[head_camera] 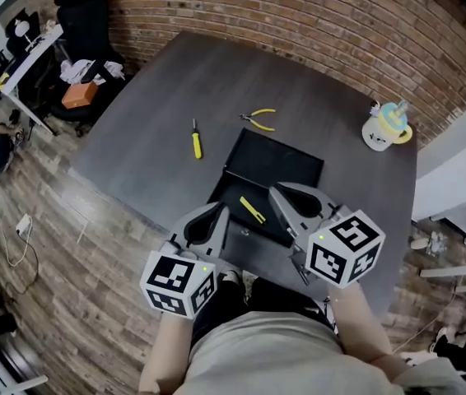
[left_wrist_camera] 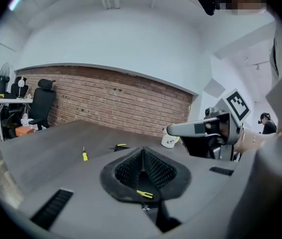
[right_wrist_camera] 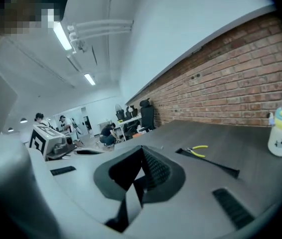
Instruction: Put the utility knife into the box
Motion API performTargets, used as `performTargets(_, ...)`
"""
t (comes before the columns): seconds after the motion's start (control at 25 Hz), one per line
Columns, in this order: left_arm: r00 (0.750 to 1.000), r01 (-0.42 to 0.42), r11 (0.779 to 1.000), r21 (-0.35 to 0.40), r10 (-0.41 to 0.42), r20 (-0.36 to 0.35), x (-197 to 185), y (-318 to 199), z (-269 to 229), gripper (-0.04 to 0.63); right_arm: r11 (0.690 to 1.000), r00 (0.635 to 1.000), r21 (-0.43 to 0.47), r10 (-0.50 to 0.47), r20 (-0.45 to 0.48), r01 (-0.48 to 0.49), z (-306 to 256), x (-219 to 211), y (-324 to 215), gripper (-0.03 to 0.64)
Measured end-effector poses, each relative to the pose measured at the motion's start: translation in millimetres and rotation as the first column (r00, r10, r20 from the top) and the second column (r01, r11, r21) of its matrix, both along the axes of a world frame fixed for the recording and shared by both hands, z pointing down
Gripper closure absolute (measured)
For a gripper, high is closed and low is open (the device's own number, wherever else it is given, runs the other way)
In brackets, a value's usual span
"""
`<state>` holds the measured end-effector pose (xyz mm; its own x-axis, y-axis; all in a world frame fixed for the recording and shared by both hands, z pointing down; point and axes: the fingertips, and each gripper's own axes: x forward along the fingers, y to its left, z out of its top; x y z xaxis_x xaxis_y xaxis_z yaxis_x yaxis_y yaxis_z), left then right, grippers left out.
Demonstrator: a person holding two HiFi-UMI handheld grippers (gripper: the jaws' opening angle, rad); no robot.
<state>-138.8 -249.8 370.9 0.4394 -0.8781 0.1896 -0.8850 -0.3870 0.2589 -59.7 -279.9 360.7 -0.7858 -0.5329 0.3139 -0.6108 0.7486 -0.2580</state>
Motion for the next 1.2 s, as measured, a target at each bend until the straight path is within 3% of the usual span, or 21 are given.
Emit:
performTargets(0.12,1.000,-0.011,1.000,0.014,0.011,-0.007,4.0,1.3,-5.5,0.572,1.000,0.987,0.013,-0.026,0.155,0.024,-18.5,3.7,9.0,0.607)
performTargets(0.24,1.000,-0.021,1.000,0.018,0.022,-0.007,7.4,2.6,-8.0,0.572,0.997,0.947,0.063,-0.071,0.315,0.054,-40.1,7.6,22.1,0.607)
performTargets(0.4,0.999,-0.040,0.999,0.006,0.040,0.007,14.9,5.8,-4.9,0.573,0.997,0.924,0.078,-0.049,0.380,0.020,-44.9,16.1,29.5,0.609)
performTargets(0.68,0.999,-0.040,0.999,0.030,0.040,0.011,20.6,15.9,-5.3,0.574,0.998,0.933,0.068,-0.022,0.358,-0.003,-34.9,15.1,42.9,0.609)
performTargets(0.96,0.997,-0.063,0.996,-0.055,0.066,0.042,33.8,21.0,16.2,0.573,0.999,0.964,0.018,-0.051,0.262,0.048,-7.8,7.6,56.2,0.609)
performTargets(1.2,0.996,-0.086,0.988,-0.125,0.090,0.027,37.7,26.1,30.9,0.572,0.998,0.976,-0.012,-0.060,0.208,0.064,6.4,7.1,57.6,0.609)
